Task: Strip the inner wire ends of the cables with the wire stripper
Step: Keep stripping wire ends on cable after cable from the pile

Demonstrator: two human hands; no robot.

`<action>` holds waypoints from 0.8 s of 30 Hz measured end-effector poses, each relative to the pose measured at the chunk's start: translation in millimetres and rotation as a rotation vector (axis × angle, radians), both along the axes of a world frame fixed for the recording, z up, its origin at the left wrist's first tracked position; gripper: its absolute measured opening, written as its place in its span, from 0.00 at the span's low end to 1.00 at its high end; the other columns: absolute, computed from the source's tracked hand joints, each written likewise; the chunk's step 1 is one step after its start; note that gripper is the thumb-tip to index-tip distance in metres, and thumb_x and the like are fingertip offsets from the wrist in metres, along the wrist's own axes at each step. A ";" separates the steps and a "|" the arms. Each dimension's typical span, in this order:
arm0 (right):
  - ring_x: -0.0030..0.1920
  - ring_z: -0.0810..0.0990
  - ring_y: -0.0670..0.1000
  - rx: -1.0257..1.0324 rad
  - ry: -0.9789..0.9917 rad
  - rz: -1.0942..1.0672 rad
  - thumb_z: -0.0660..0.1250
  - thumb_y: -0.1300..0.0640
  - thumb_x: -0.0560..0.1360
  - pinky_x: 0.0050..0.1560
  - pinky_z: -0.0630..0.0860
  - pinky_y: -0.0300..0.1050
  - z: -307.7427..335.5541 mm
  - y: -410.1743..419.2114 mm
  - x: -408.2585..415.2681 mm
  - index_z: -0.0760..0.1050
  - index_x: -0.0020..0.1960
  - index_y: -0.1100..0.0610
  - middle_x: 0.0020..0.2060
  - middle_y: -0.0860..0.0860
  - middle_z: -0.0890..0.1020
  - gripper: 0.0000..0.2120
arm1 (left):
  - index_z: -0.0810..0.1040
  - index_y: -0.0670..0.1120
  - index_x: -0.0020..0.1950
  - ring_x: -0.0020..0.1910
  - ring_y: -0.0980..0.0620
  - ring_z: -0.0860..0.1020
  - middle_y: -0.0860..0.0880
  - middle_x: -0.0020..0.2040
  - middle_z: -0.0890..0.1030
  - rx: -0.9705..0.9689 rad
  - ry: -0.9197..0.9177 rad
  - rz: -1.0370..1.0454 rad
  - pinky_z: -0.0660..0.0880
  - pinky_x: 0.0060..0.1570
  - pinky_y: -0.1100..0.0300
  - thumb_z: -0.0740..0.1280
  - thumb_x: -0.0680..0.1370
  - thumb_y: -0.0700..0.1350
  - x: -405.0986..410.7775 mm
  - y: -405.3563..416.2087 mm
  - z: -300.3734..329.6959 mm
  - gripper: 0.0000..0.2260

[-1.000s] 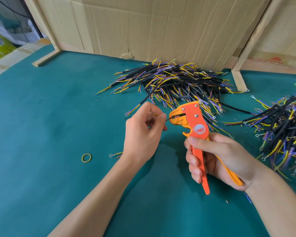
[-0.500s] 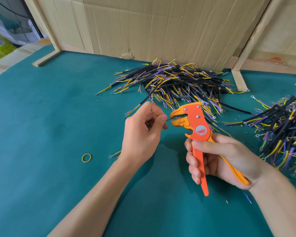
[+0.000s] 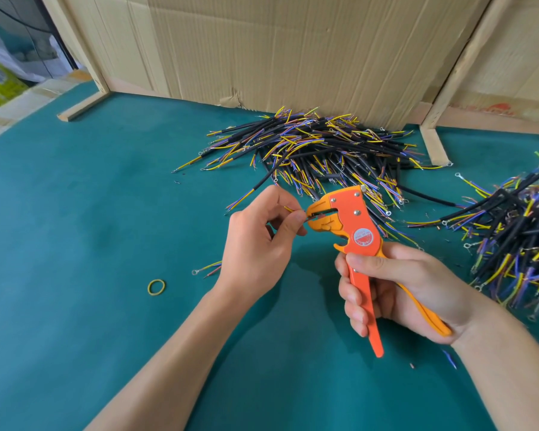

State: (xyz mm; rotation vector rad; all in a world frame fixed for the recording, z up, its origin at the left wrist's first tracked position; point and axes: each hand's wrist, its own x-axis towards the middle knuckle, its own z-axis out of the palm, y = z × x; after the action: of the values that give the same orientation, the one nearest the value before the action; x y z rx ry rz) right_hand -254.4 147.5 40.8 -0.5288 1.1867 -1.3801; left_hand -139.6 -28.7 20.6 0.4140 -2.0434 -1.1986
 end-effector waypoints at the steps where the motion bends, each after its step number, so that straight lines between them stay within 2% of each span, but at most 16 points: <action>1: 0.31 0.74 0.59 0.000 0.002 -0.003 0.71 0.54 0.75 0.33 0.77 0.54 0.0 0.0 0.1 0.74 0.51 0.63 0.35 0.61 0.75 0.13 | 0.76 0.50 0.46 0.30 0.56 0.75 0.56 0.35 0.83 -0.002 -0.002 0.001 0.67 0.30 0.62 0.69 0.80 0.41 0.4 -0.1 0.0 0.06; 12: 0.29 0.73 0.58 0.002 0.000 -0.021 0.71 0.52 0.75 0.32 0.75 0.52 -0.4 -1.2 1.7 0.74 0.50 0.62 0.34 0.61 0.73 0.13 | 0.76 0.50 0.46 0.30 0.57 0.74 0.56 0.35 0.83 -0.007 -0.001 0.009 0.67 0.30 0.60 0.69 0.80 0.41 -0.7 -1.4 -0.4 0.06; 19: 0.28 0.71 0.57 -0.007 -0.007 -0.044 0.71 0.52 0.74 0.30 0.73 0.51 0.5 -2.5 4.7 0.74 0.48 0.61 0.33 0.60 0.72 0.13 | 0.76 0.50 0.46 0.32 0.54 0.76 0.54 0.35 0.84 0.033 0.003 -0.008 0.74 0.34 0.45 0.68 0.80 0.41 -1.8 -3.2 -1.3 0.06; 21: 0.27 0.70 0.56 -0.009 -0.014 -0.058 0.71 0.53 0.74 0.29 0.72 0.50 1.0 -3.1 6.4 0.73 0.47 0.61 0.32 0.60 0.71 0.12 | 0.75 0.49 0.46 0.31 0.54 0.76 0.53 0.35 0.84 0.072 0.014 -0.029 0.74 0.34 0.50 0.68 0.81 0.40 -2.1 -3.9 -1.7 0.06; 24: 0.23 0.66 0.53 -0.013 -0.011 -0.121 0.74 0.56 0.75 0.24 0.69 0.44 0.8 -8.1 10.4 0.71 0.44 0.60 0.29 0.57 0.67 0.13 | 0.75 0.47 0.46 0.30 0.54 0.75 0.50 0.36 0.84 0.168 0.040 -0.063 0.71 0.34 0.62 0.66 0.82 0.38 -3.2 -3.5 -2.1 0.06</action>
State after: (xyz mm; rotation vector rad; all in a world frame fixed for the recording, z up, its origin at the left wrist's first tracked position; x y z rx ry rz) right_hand -244.0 139.3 41.6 -0.4642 1.2184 -1.4923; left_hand -142.8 -32.2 18.5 0.4054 -1.9417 -1.4117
